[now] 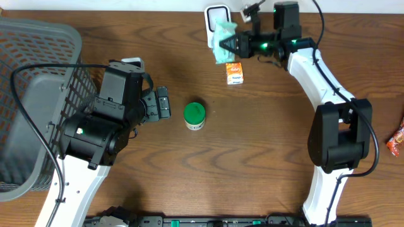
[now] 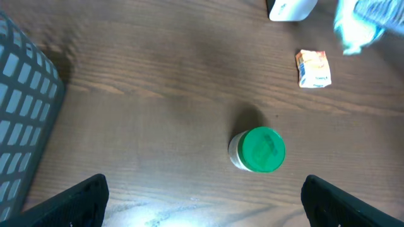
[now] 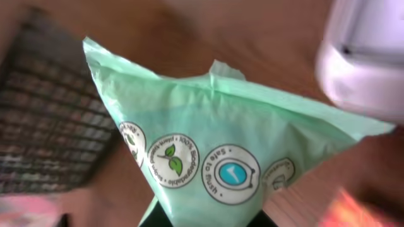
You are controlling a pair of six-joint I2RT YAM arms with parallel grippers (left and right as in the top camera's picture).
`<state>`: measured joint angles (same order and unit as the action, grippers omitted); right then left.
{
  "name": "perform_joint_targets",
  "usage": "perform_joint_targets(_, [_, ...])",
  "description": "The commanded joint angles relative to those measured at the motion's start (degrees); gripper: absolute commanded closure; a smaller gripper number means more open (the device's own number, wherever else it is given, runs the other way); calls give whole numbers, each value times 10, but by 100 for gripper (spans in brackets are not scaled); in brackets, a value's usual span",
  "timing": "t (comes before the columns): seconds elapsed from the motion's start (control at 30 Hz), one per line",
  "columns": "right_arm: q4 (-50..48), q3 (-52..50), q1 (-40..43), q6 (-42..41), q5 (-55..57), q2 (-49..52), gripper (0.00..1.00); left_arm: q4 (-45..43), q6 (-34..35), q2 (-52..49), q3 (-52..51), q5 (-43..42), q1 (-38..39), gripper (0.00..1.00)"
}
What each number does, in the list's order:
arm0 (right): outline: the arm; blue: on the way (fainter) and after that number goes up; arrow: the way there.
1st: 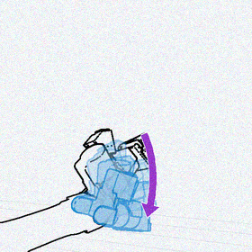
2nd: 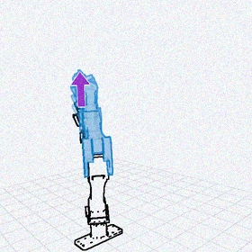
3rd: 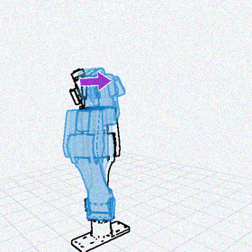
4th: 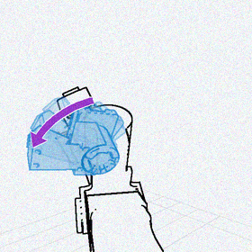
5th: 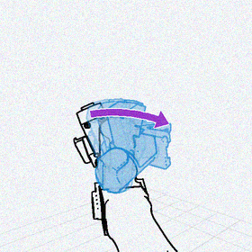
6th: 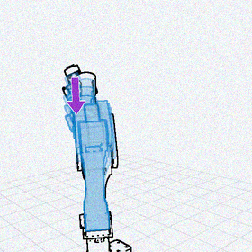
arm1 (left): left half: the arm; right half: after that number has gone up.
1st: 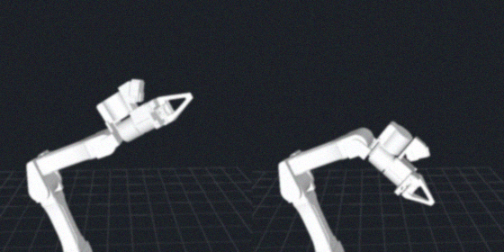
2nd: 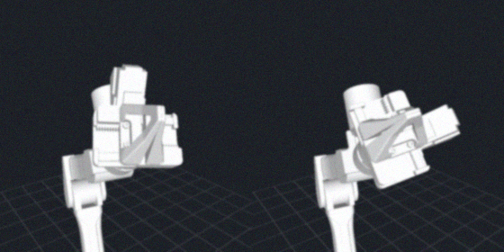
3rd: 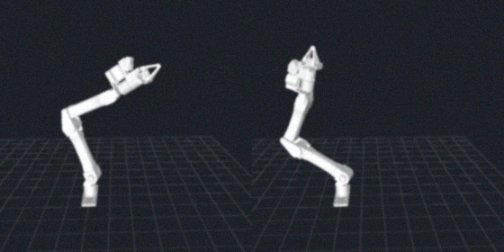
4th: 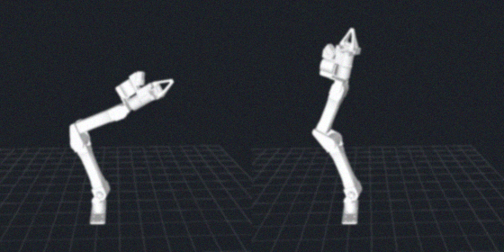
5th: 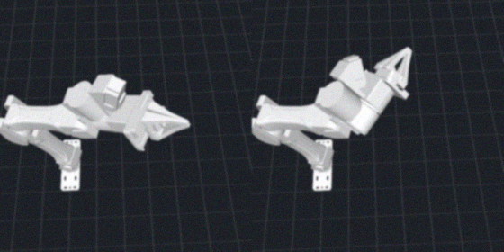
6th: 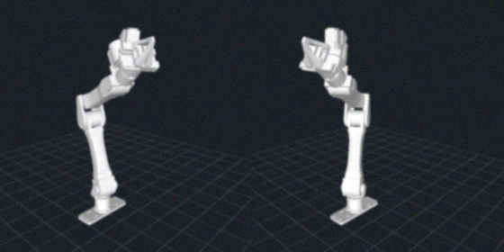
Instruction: Scan the item barcode
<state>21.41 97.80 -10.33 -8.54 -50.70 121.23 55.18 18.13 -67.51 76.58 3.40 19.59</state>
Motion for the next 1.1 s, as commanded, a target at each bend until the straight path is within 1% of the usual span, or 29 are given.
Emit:
perform_joint_targets(0.0, [83, 32, -31, 71, 164, -32, 99, 1, -5, -2, 4, 7, -3, 2])
perform_joint_targets(0.17, [217, 128, -72, 76, 335, -41, 99, 1, -5, -2, 4, 7, -3, 2])
perform_joint_targets(0.27, [246, 174, -97, 80, 416, -41, 99, 1, -5, -2, 4, 7, -3, 2])
perform_joint_targets(0.33, [248, 195, -109, 100, 429, -40, 98, 1, -5, -2, 4, 7, -3, 2])
perform_joint_targets(0.47, [235, 207, -114, 101, 433, -39, 98, 1, -5, -2, 4, 7, -3, 2])
perform_joint_targets(0.63, [188, 207, -110, 101, 460, -24, 97, 1, -5, -2, 4, 7, -3, 2])
perform_joint_targets(0.8, [144, 208, -110, 98, 461, 11, 96, 1, -5, -2, 4, 7, -3, 2])
perform_joint_targets(0.87, [127, 216, -110, 85, 461, 36, 96, 1, -5, -2, 4, 7, -3, 2])
perform_joint_targets(1.0, [129, 280, -104, 69, 460, 103, 97, 1, -5, -2, 4, 7, -3, 2])
perform_joint_targets(1.07, [139, 336, -99, 57, 459, 146, 97, 1, -5, -2, 4, 7, -3, 2])
